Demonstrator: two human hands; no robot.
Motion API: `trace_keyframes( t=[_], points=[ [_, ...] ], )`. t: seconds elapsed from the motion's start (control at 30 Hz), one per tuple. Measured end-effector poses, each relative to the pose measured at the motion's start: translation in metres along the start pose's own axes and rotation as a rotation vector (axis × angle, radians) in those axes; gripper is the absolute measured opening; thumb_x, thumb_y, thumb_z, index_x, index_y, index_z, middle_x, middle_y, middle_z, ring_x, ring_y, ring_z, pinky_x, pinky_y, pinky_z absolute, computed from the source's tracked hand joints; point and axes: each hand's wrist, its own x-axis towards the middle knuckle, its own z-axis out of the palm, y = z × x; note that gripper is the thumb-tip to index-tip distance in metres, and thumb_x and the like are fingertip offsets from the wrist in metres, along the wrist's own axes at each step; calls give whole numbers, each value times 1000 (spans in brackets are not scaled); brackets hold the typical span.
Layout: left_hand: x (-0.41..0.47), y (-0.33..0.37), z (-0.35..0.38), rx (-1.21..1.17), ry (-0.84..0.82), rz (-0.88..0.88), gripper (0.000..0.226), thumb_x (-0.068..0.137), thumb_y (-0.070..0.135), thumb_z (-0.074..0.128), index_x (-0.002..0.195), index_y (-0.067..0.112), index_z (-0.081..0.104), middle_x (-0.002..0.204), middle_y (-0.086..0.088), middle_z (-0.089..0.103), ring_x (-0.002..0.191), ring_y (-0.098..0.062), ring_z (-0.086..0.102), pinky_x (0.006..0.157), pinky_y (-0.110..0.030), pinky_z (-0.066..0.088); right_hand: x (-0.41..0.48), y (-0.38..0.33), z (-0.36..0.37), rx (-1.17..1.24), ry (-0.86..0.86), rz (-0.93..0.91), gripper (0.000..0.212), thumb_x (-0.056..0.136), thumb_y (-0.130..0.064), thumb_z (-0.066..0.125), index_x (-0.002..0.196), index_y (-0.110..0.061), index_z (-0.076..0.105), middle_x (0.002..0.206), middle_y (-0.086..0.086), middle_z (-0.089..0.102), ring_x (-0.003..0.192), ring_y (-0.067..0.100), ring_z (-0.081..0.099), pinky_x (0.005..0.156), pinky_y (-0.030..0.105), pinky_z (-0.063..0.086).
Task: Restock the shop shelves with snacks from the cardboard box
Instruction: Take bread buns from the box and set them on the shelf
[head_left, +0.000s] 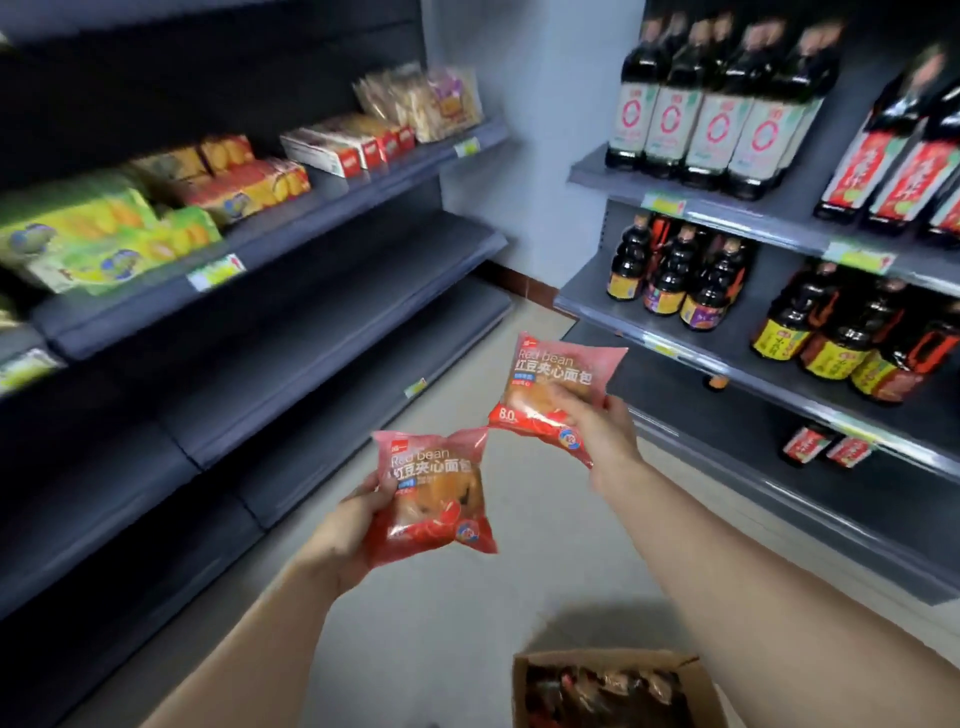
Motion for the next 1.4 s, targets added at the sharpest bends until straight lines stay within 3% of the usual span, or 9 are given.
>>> trace_keyframes(
  t=[0.13, 0.3, 0.5, 0.6, 0.8, 0.9, 1.0, 1.1, 1.4],
  points=[
    [-39, 28, -46, -27, 117, 90, 25, 102, 28, 40, 125, 28, 51, 98, -2, 69, 62, -17, 70, 50, -31, 54, -36, -21, 59, -18, -81, -51, 55, 68, -30, 85, 110, -16, 53, 107, 6, 68, 92, 24, 69, 84, 38, 57],
    [-90, 70, -112, -167, 281, 189, 34, 96, 35, 47, 122, 16, 59, 99, -11, 73, 73, -26, 69, 79, -45, 56, -90, -31, 140, -122, -335, -61, 57, 67, -31, 86, 113, -13, 56, 103, 5, 71, 86, 20, 71, 71, 31, 56],
    [-155, 122, -203, -135, 295, 350, 35, 88, 35, 62, 118, 18, 57, 105, -9, 73, 84, -25, 72, 67, -35, 56, -164, -36, 243, -239, -590, -83, 55, 70, -34, 84, 113, -16, 56, 101, 2, 72, 83, 13, 70, 54, 21, 50],
    [-188, 140, -251, -126, 353, 389, 62, 71, 17, 78, 127, 12, 50, 111, -12, 70, 90, -30, 71, 73, -43, 58, -199, -41, 291, -268, -669, -108, 56, 71, -35, 83, 116, -16, 55, 102, 1, 70, 85, 13, 68, 62, 25, 50],
    [-256, 187, -340, -152, 407, 557, 77, 55, 18, 89, 123, 9, 53, 108, -14, 72, 96, -35, 70, 88, -52, 54, -266, -57, 390, -249, -787, -184, 67, 66, -36, 86, 121, -17, 52, 106, 3, 70, 94, 18, 69, 83, 36, 56],
    [-282, 209, -374, -164, 437, 638, 72, 56, 19, 86, 120, 11, 54, 107, -12, 73, 94, -33, 71, 85, -52, 56, -298, -67, 435, -236, -822, -227, 76, 59, -38, 89, 123, -19, 52, 108, 2, 70, 95, 19, 69, 90, 41, 55],
    [-302, 230, -399, -169, 486, 737, 52, 65, 12, 81, 110, 9, 57, 102, -14, 73, 83, -29, 73, 71, -40, 59, -325, -78, 473, -196, -855, -275, 61, 68, -30, 85, 120, -19, 55, 106, 2, 71, 91, 18, 70, 73, 32, 57],
    [-316, 251, -421, -179, 510, 798, 62, 56, 12, 87, 111, 8, 57, 106, -16, 72, 89, -33, 71, 81, -48, 57, -344, -91, 504, -183, -893, -326, 57, 71, -28, 84, 118, -16, 55, 105, 4, 70, 88, 18, 70, 62, 26, 55],
    [-314, 325, -464, -224, 516, 938, 57, 60, 14, 78, 113, 8, 59, 105, -15, 73, 88, -33, 72, 76, -46, 58, -353, -132, 600, -131, -995, -491, 55, 71, -27, 83, 118, -19, 54, 107, 1, 68, 94, 16, 67, 72, 30, 54]
  ],
)
